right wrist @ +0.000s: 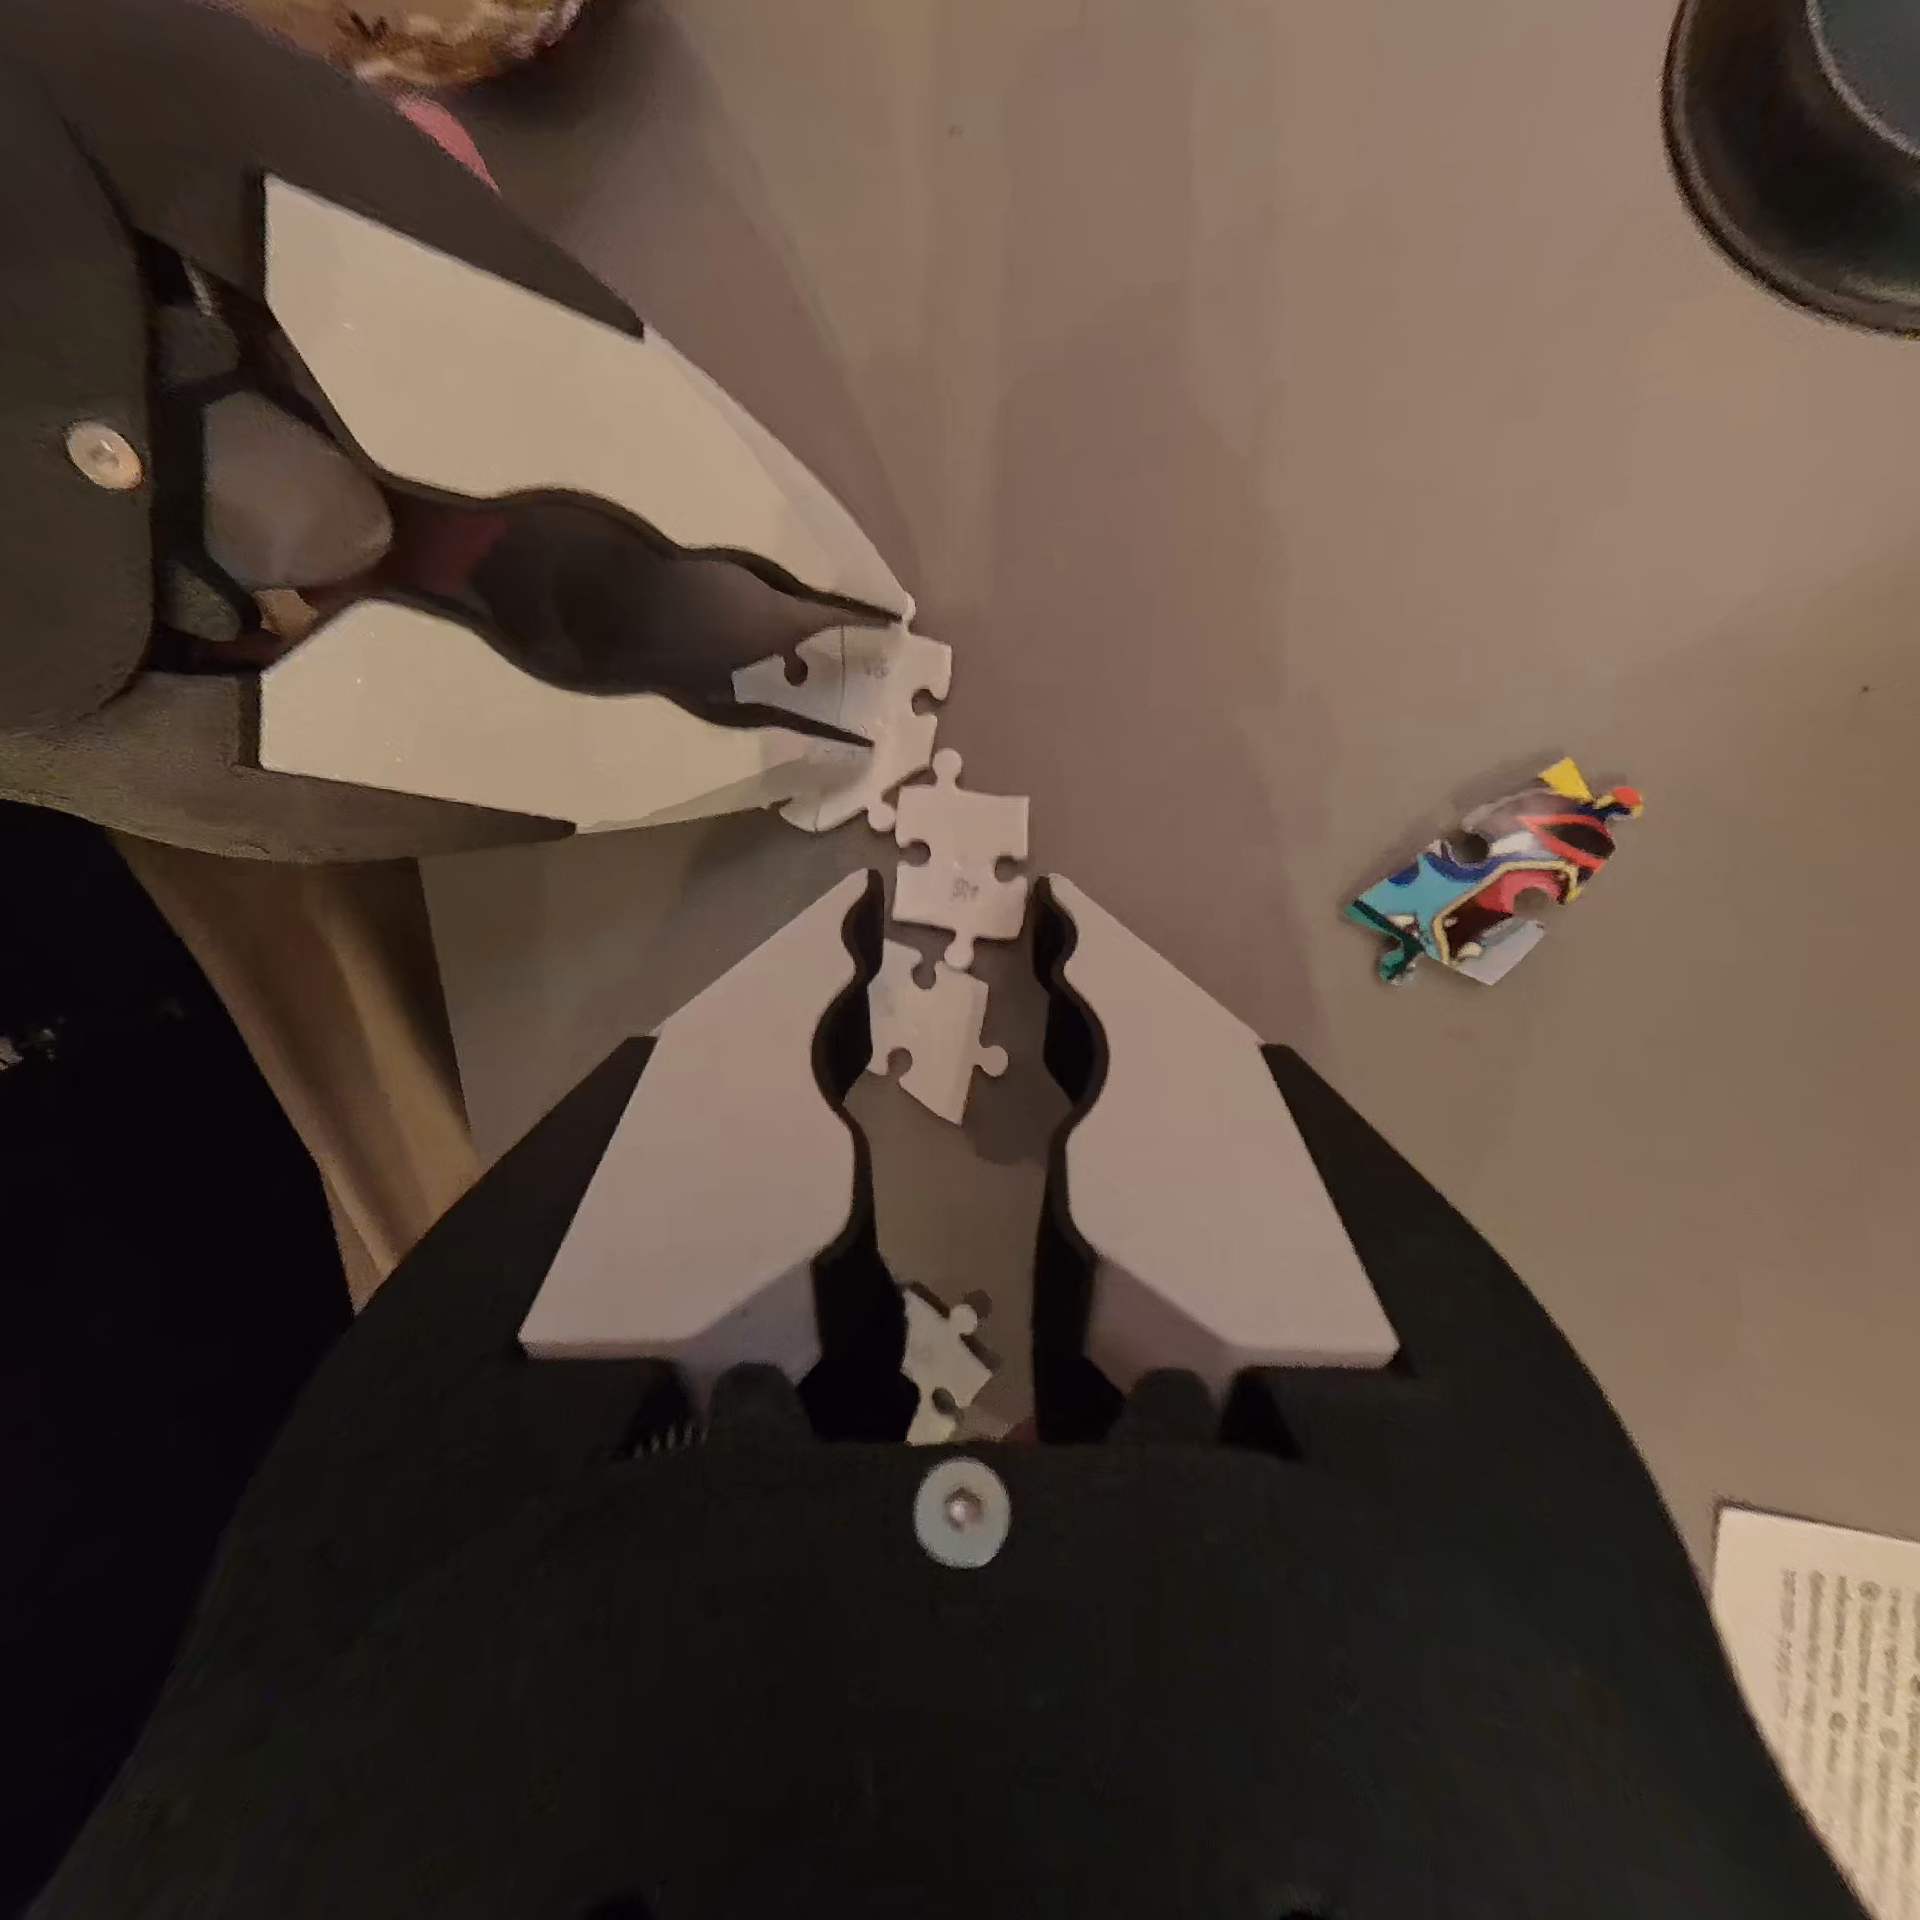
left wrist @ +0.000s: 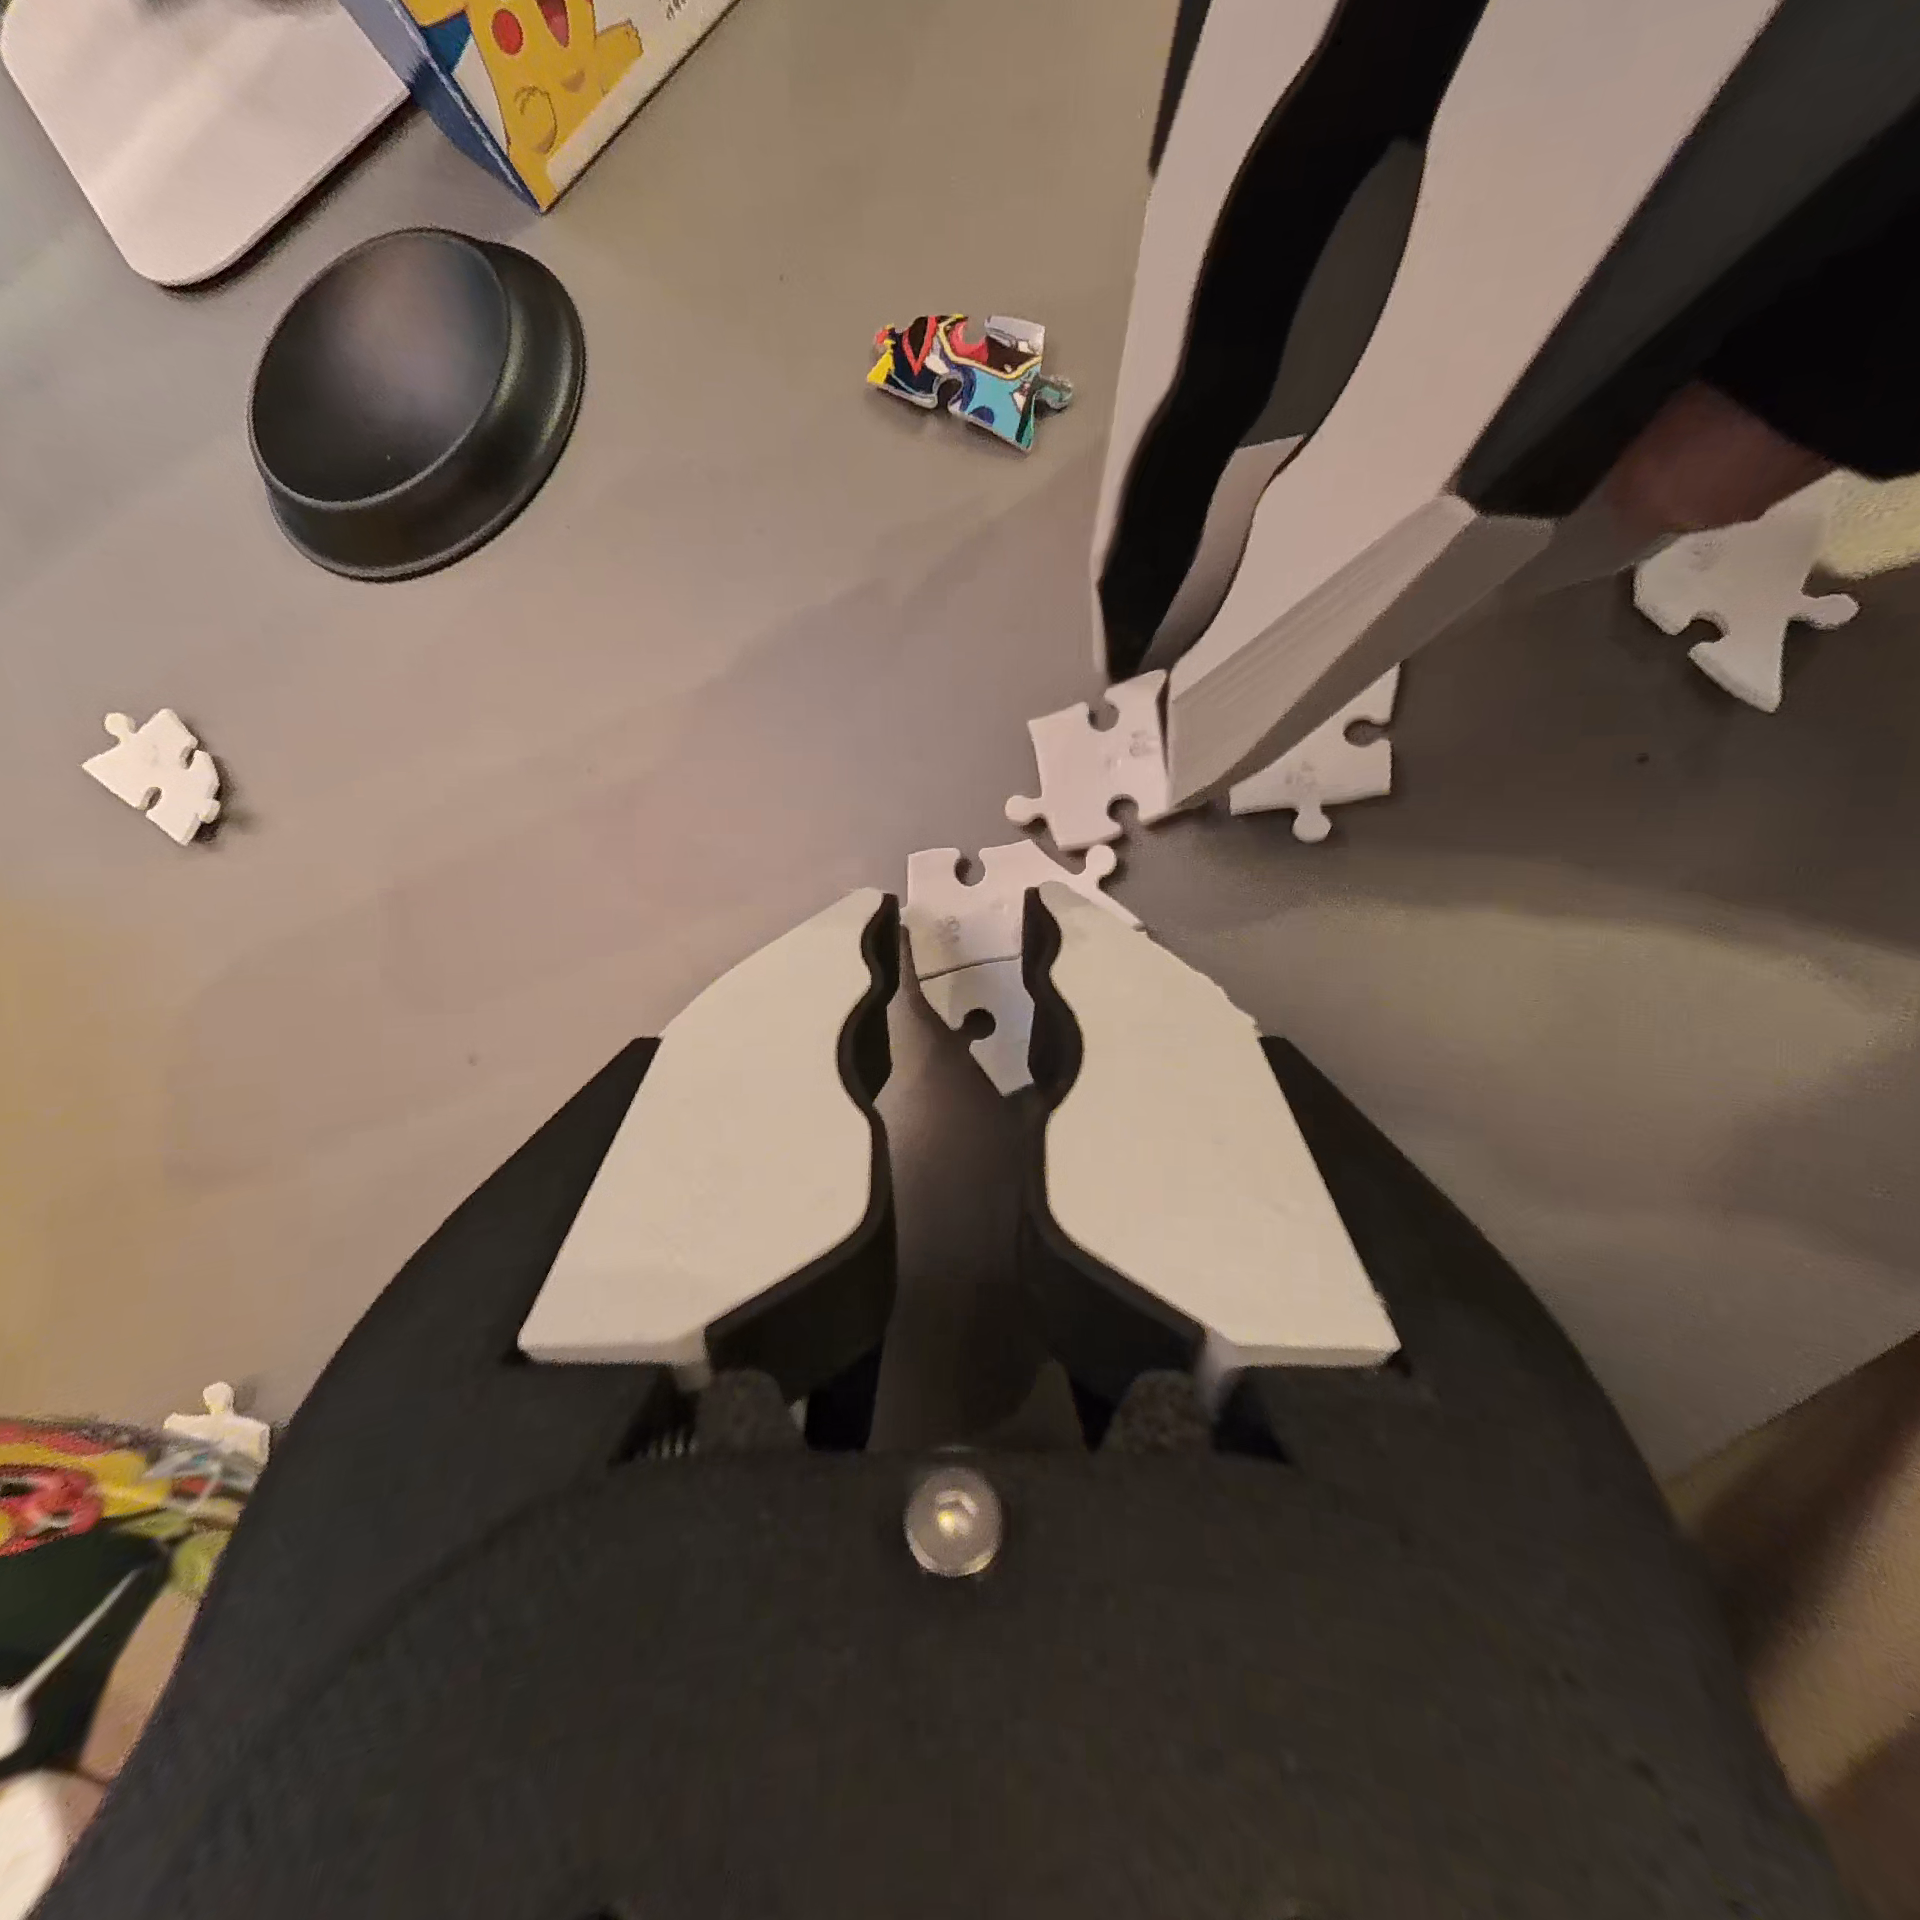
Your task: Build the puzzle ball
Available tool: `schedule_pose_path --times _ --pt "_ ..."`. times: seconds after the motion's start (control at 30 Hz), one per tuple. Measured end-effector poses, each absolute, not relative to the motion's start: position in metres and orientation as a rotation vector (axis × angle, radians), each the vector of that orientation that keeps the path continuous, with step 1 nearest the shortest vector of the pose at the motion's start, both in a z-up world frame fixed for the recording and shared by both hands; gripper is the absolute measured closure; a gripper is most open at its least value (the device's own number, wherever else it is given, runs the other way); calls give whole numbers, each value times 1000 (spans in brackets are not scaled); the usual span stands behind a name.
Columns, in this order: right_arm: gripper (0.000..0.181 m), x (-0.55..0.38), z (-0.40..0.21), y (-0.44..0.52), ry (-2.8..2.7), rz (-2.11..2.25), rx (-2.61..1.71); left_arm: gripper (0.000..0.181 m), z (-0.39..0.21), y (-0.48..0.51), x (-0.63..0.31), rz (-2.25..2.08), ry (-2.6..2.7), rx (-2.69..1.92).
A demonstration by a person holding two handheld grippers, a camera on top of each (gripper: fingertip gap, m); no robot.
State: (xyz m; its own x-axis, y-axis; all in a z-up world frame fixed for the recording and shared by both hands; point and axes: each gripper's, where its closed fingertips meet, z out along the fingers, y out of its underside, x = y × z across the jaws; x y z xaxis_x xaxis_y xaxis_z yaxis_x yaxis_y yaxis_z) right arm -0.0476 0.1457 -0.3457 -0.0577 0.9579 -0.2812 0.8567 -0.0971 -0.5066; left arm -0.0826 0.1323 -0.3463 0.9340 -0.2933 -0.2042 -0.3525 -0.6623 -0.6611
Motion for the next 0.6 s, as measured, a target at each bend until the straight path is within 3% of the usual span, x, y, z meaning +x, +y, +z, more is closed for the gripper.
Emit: schedule_pose_path --times 0.27,0.6 --pt "165 -47 -348 138 -2011 855 -2026 160 -346 135 -83 150 458 -2327" --pt "164 -41 -347 127 -2032 866 -2024 162 -347 134 -82 132 436 -2327"
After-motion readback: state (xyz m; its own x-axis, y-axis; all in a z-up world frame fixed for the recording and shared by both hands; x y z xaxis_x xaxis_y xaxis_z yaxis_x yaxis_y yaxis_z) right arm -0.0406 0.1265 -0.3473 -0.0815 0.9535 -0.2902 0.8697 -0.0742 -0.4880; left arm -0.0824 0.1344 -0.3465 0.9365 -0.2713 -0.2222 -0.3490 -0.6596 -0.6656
